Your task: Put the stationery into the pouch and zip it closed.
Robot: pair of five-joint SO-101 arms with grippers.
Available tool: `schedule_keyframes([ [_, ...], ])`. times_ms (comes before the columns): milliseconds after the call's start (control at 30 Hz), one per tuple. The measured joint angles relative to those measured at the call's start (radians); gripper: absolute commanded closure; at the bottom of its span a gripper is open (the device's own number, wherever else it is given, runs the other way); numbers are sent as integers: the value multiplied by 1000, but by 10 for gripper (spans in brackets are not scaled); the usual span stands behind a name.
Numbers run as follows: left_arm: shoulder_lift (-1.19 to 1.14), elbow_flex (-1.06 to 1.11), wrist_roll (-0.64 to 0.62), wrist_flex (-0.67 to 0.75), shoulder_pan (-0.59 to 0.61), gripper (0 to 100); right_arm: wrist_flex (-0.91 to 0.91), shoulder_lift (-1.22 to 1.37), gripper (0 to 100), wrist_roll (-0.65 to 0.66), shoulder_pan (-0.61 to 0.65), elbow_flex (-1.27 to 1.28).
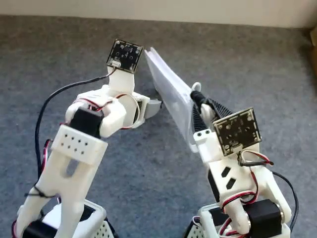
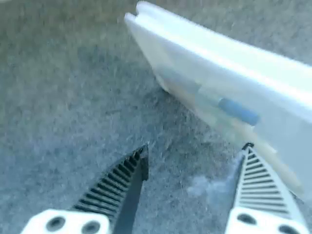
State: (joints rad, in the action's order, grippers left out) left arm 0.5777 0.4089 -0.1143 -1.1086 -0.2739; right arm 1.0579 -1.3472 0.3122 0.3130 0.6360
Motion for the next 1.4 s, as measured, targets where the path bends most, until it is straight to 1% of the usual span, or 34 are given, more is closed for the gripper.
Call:
schedule_keyframes([
  [200,107,0,29,-58,-3,711,-5,0,994,-2,3,0],
  [400,233,0,31,-78,-5,711,-66,21,994,-3,8,-31],
  [533,288,0,31,-80,-3,711,-63,137,994,-3,9,-164],
  [767,358,54,31,-80,-3,711,34,404,994,0,9,-465],
  [900,425,95,41,-80,-3,711,115,535,994,49,14,-612],
  [1000,479,135,77,-80,-3,711,196,603,994,95,68,-710],
  [1167,543,167,92,-80,-3,711,377,644,994,155,190,-865],
  [1233,562,167,92,-80,-5,710,445,649,994,169,238,-913],
  [1333,575,167,95,-80,-3,681,522,649,994,173,295,-959],
  [1400,578,169,123,-80,-3,673,562,647,994,176,322,-976],
])
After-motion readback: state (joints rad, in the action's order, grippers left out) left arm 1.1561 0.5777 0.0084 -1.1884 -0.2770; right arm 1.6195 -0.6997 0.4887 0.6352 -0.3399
